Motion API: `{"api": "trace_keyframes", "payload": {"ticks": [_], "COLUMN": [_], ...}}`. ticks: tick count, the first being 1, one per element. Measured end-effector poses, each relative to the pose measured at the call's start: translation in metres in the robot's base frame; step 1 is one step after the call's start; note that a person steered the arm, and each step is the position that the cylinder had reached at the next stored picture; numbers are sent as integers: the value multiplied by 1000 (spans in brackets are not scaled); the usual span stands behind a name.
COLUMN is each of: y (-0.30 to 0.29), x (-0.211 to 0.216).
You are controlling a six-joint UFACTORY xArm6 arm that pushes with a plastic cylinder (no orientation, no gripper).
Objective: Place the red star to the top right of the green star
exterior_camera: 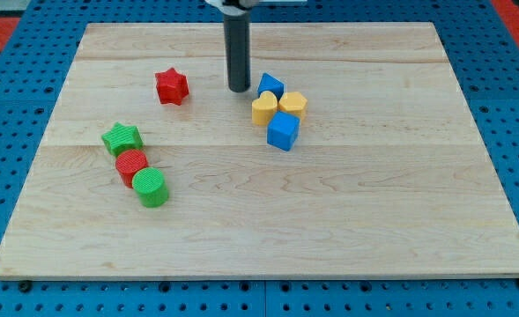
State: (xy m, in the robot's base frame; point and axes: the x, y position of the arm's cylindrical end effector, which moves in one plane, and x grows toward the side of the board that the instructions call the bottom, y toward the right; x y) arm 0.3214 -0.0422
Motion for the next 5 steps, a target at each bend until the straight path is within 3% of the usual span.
{"api": "trace_keyframes", "payload": {"ticks": [1, 2, 5], "y": [-30, -66, -85], "x": [-26, -15, -13]}}
